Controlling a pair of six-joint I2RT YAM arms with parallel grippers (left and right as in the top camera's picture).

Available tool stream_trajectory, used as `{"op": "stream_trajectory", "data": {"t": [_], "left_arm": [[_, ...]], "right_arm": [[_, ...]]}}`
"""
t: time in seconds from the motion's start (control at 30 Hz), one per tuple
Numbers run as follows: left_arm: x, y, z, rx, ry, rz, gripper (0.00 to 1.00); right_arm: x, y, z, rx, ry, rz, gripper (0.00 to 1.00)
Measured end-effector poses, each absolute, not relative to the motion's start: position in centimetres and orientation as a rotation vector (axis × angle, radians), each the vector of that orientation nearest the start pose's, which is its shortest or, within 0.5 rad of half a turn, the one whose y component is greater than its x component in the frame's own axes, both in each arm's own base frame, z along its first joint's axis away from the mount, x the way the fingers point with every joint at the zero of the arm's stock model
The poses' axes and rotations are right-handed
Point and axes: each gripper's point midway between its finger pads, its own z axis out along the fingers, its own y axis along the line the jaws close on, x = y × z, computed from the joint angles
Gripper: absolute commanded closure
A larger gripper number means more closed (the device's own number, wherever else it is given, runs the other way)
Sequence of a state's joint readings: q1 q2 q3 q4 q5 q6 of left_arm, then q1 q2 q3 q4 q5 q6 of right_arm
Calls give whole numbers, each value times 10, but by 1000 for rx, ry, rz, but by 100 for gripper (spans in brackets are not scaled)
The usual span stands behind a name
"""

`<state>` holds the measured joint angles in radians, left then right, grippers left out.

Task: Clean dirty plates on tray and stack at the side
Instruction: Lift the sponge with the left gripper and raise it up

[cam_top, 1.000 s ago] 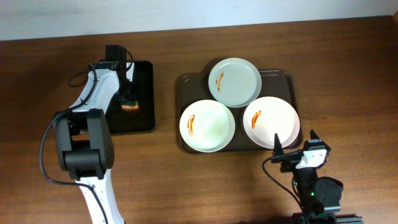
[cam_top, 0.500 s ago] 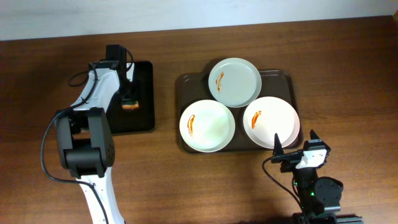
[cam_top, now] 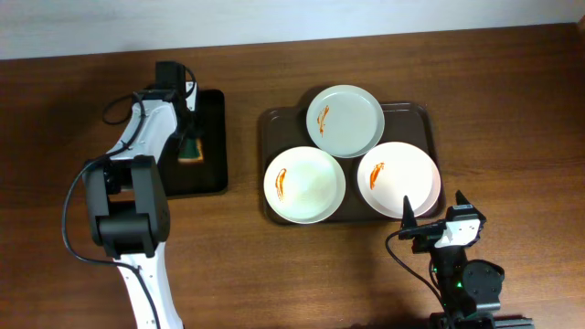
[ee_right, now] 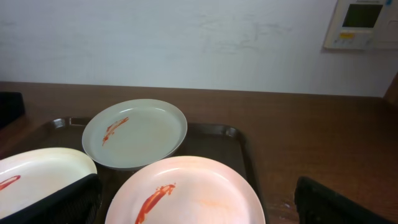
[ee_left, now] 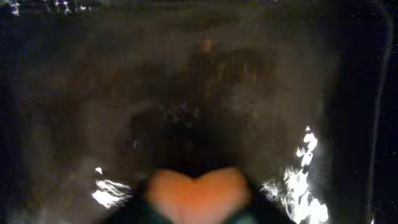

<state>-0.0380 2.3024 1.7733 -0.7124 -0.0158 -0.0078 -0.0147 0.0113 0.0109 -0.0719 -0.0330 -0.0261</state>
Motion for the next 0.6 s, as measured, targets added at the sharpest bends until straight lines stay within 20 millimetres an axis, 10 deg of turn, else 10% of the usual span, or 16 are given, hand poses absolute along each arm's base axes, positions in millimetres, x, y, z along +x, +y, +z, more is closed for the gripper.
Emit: {"op": "stream_trajectory", "data": {"t": [0.13, 0.23, 0.33, 0.4, 0.43, 0.5, 0.6], "left_arm": [[483, -16, 6, 41, 2985, 18, 2], [455, -15, 4, 43, 3103, 23, 67], [452, -14, 4, 46, 3114, 24, 100], [451, -15, 4, 47, 3118, 23, 100], [451, -14, 4, 46, 3119, 23, 83], [453, -15, 4, 50, 3112, 23, 2], [469, -15, 5, 46, 3047, 20, 4]], "right_arm": [[246, 2, 159, -35, 1643, -4, 2], [246, 2, 159, -35, 1642, -4, 2], [246, 2, 159, -35, 1642, -4, 2], [246, 2, 159, -35, 1643, -4, 2], [246, 2, 159, -35, 1642, -4, 2], [246, 2, 159, -35, 1642, -4, 2], [246, 2, 159, -35, 1642, -4, 2]]}}
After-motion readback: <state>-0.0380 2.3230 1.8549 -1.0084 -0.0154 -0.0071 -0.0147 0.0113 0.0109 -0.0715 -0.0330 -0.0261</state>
